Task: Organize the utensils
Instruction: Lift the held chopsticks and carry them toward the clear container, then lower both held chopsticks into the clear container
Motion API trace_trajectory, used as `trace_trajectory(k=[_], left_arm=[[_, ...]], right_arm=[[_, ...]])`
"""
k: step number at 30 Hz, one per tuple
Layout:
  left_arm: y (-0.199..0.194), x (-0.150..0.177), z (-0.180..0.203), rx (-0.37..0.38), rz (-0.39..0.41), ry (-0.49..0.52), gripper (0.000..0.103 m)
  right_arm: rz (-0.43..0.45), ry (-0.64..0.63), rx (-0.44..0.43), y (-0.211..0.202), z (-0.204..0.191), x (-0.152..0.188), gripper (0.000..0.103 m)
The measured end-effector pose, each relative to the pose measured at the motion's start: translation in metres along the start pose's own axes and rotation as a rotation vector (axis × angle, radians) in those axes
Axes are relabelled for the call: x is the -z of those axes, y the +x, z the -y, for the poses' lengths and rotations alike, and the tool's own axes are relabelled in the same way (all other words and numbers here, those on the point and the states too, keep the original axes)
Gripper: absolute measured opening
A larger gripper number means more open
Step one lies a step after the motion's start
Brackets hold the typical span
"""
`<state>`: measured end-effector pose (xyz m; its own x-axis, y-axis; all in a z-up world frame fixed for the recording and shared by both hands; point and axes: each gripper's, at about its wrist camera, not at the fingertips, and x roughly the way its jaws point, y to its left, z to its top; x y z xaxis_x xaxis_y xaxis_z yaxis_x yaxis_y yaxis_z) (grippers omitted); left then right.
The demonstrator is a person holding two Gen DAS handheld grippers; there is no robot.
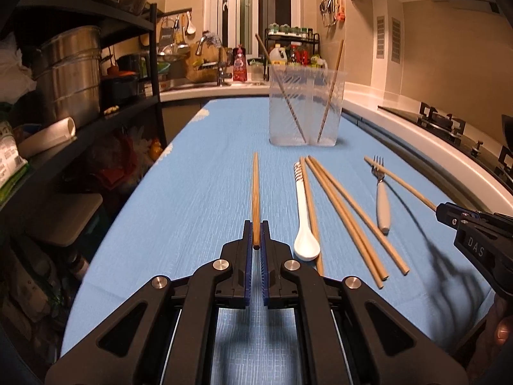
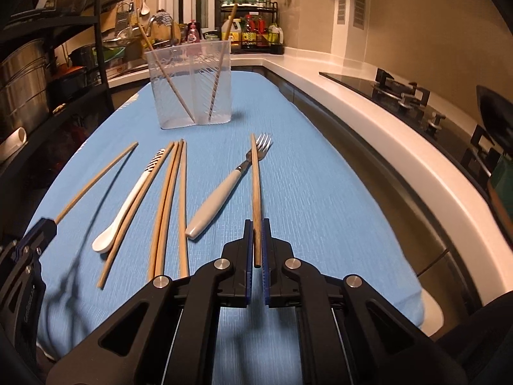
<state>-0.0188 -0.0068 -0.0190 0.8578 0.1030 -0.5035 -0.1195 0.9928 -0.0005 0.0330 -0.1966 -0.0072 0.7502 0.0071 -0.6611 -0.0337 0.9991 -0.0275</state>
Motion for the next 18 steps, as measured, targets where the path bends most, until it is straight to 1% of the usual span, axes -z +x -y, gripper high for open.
trace_trajectory(k=[5, 10, 18], left_arm=[[-0.019, -0.015, 0.001, 0.005, 0.053, 0.008, 0.005], [-0.041, -0.037, -0.001, 0.014, 0.120, 0.008, 0.005], [-0.055, -0.074, -0.006, 0.027, 0.172, -0.004, 0.005]], right_arm=[[0.050, -0.030, 0.000, -0.026, 0.007, -0.010, 0.005], [0.110, -0.051, -0.008, -0.055, 0.015, -0.028, 0.005], [0.182, -0.050, -0.048, -0.088, 0.027, -0.060, 0.005]])
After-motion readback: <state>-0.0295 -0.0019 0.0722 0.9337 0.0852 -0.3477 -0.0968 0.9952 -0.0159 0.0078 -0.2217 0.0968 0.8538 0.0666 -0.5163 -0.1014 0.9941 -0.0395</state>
